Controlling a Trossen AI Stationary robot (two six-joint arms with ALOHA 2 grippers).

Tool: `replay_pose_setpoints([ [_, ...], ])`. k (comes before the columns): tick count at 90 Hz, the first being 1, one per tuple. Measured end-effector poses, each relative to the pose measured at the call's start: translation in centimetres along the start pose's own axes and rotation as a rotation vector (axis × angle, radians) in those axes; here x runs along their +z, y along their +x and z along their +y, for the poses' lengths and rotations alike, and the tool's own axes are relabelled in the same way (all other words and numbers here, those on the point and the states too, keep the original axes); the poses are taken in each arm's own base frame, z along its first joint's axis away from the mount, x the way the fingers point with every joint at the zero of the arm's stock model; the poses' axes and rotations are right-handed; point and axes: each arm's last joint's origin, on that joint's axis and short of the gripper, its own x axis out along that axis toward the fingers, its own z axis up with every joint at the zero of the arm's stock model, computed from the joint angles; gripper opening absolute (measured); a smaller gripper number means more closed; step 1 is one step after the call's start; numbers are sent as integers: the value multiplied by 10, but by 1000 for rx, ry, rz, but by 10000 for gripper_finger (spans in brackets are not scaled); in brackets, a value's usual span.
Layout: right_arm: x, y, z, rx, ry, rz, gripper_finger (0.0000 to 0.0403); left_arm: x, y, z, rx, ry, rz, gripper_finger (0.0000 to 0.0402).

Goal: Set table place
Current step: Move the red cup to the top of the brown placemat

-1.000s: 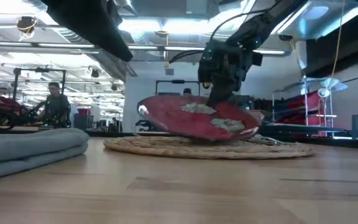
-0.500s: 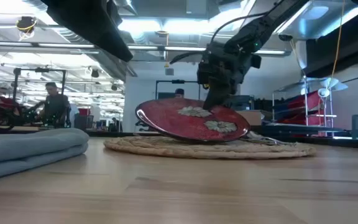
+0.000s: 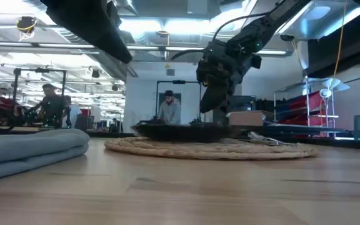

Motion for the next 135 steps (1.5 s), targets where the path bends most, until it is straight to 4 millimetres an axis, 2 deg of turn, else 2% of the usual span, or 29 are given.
replay_pose_setpoints([
  [16, 2, -8, 0, 0, -50, -20, 92, -3, 0, 2, 61, 11, 14, 0],
  [31, 3, -28, 15, -9, -210, -33, 75, -11, -1, 8, 142, 15, 74, 0],
  [47, -6, -44, 54, -126, -452, 81, 9, -18, -3, 13, 226, 25, 111, 0],
  [59, -15, -45, 86, -202, -607, 173, 7, -16, -3, 13, 262, 61, 85, 0],
  [78, -22, -34, 128, -131, -823, 188, 1, -18, -3, 15, 278, 89, 103, 0],
  [106, -29, -18, 161, -137, -970, 193, 0, -25, -4, 13, 124, 50, 236, 0],
  [120, -35, -12, 175, -146, -993, 207, 0, -32, -11, -4, -106, 26, 340, 0],
  [135, -44, -4, 195, -181, -1060, 229, 0, -42, -29, -30, -195, 17, 371, 0],
])
